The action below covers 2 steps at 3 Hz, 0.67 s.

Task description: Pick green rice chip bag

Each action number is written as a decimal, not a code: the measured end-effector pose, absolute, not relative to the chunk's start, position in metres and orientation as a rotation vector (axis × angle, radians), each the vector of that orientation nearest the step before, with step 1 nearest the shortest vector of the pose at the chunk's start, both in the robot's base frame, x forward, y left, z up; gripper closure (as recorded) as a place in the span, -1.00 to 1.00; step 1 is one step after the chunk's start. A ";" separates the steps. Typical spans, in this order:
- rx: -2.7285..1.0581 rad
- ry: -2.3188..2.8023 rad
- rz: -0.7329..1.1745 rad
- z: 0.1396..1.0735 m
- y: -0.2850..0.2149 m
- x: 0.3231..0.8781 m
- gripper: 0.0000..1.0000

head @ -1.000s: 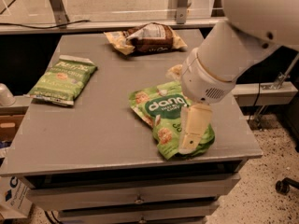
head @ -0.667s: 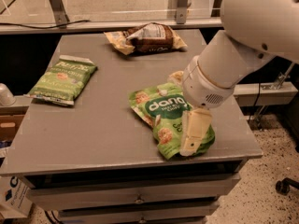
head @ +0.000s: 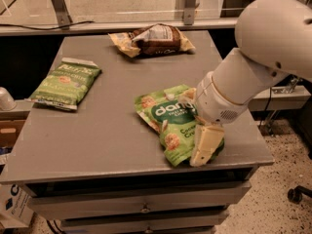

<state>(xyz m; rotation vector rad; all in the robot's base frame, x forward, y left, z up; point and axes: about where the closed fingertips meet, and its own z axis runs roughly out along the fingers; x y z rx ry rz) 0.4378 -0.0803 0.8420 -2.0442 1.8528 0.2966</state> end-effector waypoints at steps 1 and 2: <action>-2.056 1.842 0.317 0.837 -0.077 0.432 -0.21; -2.065 1.846 0.321 0.836 -0.078 0.426 0.26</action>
Offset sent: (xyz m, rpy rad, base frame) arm -0.0173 -0.0013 -0.0074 -0.0082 0.0273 0.0135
